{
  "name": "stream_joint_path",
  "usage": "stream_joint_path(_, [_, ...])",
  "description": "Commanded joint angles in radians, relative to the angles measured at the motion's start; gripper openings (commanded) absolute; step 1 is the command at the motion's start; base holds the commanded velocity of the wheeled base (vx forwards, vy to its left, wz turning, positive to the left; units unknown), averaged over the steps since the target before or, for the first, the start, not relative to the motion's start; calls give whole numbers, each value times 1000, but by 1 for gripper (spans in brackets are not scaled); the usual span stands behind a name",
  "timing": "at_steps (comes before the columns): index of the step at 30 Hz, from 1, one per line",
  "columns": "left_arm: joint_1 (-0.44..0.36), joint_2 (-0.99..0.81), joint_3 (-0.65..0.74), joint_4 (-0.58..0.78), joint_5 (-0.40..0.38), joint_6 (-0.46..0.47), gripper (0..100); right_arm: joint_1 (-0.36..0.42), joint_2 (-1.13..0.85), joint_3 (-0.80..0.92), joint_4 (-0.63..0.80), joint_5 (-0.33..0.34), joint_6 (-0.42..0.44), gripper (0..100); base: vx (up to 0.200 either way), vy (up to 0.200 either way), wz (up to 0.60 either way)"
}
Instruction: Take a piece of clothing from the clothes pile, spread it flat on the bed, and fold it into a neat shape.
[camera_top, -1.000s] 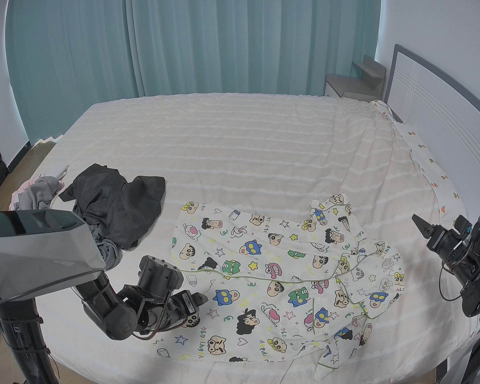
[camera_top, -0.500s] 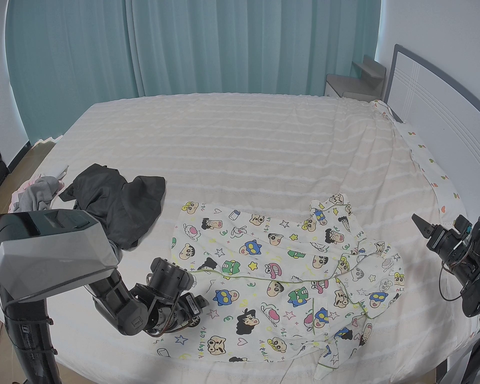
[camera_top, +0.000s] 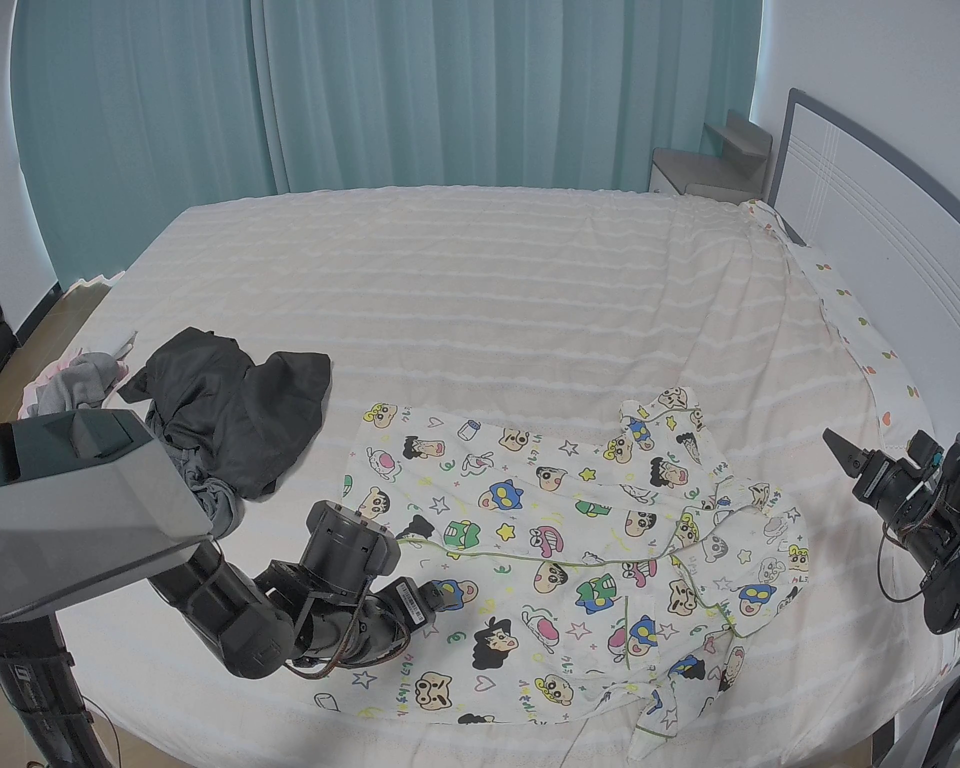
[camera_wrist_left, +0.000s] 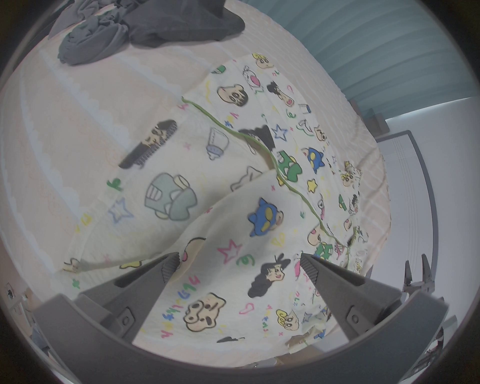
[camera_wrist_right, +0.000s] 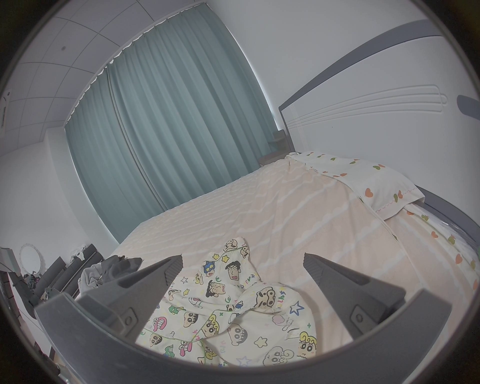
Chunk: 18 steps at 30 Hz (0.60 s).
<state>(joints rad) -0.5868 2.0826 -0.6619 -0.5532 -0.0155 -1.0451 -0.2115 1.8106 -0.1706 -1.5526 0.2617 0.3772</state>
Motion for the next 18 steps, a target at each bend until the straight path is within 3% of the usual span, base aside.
stream_joint_path(1, [-25,-12,2,-2,-11,-3,100,0,1,0,-6,1,0,100,0,0,0])
stream_joint_path(5, [-28,-33,10,-2,-53,-4,100,0,3,0,-6,1,0,100,0,0,0])
stream_joint_path(11, [-53,-61,93,-54,-231,5,100,0,-1,0,-6,1,0,100,0,0,0])
stream_joint_path(18, [-73,-48,120,-76,-238,20,100,0,-4,2,-6,1,0,100,0,0,0])
